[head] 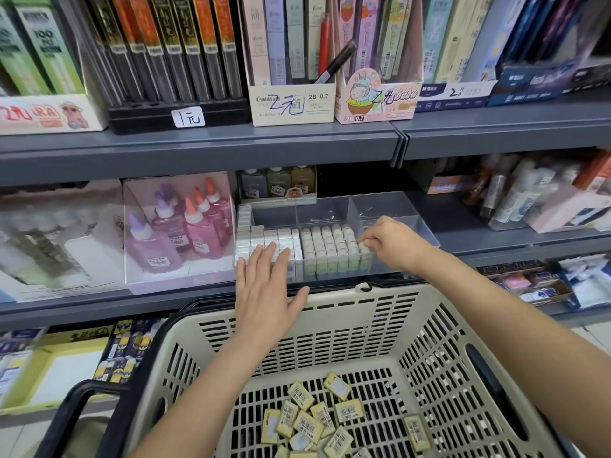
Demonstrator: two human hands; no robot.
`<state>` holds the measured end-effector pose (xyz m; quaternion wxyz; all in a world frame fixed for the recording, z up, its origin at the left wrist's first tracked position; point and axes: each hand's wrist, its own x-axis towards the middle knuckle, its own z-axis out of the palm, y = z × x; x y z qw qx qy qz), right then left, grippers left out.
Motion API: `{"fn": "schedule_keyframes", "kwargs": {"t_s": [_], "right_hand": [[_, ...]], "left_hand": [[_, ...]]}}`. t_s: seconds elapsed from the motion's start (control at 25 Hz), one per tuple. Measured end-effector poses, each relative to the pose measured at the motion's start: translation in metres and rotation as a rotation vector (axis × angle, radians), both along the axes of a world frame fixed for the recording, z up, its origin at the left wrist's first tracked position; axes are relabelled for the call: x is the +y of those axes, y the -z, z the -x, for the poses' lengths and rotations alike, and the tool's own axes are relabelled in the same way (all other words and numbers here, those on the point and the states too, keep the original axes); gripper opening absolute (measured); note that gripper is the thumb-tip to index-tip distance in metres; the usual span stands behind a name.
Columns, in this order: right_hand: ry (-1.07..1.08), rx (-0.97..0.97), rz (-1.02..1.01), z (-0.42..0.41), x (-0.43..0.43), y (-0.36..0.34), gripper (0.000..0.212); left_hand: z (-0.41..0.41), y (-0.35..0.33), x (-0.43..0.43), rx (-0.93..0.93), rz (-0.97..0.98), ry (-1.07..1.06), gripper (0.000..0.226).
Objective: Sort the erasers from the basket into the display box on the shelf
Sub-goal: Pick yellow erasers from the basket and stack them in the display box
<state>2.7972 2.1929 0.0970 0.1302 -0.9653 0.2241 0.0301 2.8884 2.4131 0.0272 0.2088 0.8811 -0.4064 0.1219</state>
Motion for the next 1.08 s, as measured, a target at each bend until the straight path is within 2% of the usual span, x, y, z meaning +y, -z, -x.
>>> {"fn": "schedule_keyframes", "kwargs": {"t_s": [0.08, 0.24, 0.32, 0.4, 0.56, 0.64, 0.76, 0.88, 1.08], "right_hand": [[0.017, -0.071, -0.012, 0.004, 0.004, -0.006, 0.031], [0.087, -0.425, -0.085, 0.035, 0.032, -0.01, 0.026], [0.058, -0.469, -0.176, 0.057, 0.052, 0.0, 0.021], [-0.011, -0.347, -0.259, 0.072, 0.07, 0.023, 0.018], [-0.17, 0.099, -0.347, 0.077, 0.095, 0.086, 0.021], [-0.216, 0.293, -0.296, 0.075, 0.1, 0.119, 0.022], [-0.181, 0.484, -0.166, 0.078, 0.101, 0.16, 0.023], [-0.158, 0.563, -0.082, 0.092, 0.103, 0.185, 0.029], [-0.2, 0.481, -0.02, 0.104, 0.107, 0.206, 0.033]], "left_hand": [[0.001, -0.002, 0.002, 0.03, 0.027, 0.018, 0.063], [0.023, -0.001, 0.02, 0.103, 0.192, 0.099, 0.047], [0.039, 0.003, 0.028, 0.141, 0.235, 0.165, 0.039], [0.05, 0.011, 0.031, 0.182, 0.189, 0.222, 0.034], [0.051, 0.038, 0.028, 0.299, 0.073, 0.275, 0.021], [0.052, 0.06, 0.028, 0.383, -0.009, 0.268, 0.02], [0.056, 0.093, 0.033, 0.553, -0.224, 0.253, 0.024], [0.057, 0.113, 0.035, 0.68, -0.388, 0.258, 0.027], [0.059, 0.12, 0.03, 0.755, -0.407, 0.268, 0.028]]}}
